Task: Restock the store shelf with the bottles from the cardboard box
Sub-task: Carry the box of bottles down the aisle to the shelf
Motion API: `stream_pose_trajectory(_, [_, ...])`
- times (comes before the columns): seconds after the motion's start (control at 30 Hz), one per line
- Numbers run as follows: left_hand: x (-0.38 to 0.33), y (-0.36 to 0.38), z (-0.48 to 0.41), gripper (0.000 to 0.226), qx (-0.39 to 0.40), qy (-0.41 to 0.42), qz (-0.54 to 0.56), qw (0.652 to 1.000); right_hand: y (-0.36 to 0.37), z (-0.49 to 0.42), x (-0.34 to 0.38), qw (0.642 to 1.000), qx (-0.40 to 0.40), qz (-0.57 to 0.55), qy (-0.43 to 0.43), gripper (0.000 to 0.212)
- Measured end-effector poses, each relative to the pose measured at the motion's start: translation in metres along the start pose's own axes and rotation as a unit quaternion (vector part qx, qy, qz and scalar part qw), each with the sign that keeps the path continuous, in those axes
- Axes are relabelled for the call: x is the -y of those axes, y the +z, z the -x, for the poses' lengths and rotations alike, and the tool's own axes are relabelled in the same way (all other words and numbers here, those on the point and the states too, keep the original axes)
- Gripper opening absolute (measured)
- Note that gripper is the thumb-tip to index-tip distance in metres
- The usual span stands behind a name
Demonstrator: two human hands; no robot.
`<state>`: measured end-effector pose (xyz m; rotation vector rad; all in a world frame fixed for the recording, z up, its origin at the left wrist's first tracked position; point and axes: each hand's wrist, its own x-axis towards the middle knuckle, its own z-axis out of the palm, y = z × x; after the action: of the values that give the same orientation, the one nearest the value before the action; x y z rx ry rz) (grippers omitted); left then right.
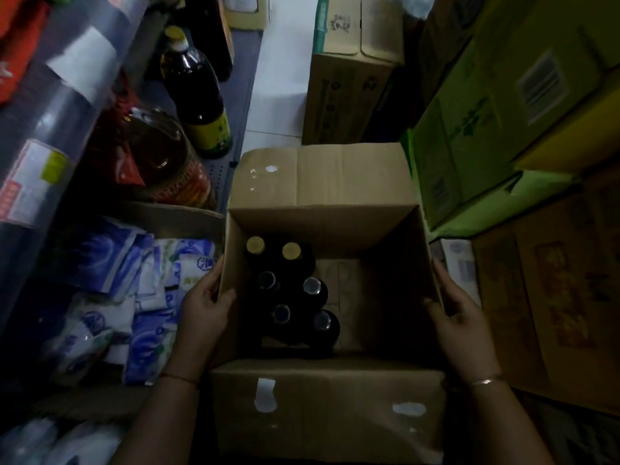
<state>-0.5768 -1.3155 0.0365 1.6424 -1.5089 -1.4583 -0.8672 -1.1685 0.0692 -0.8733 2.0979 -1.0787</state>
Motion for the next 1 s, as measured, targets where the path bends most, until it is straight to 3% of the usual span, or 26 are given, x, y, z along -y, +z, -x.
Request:
stream_pose_trajectory(0.4, [0.009, 0.014, -0.001, 0.057, -0.015, 0.005, 0.005, 1.0, 0.012, -0.017, -0.019, 0.999, 0.007, 0.032, 0.018, 0.057])
stream_pose_trajectory(1.0, [0.057, 0.051, -0.04, 0.056, 0.017, 0.005, -0.009, 1.0, 0.036, -0.039, -0.075, 0.997, 0.024, -0.034, 0.072, 0.056])
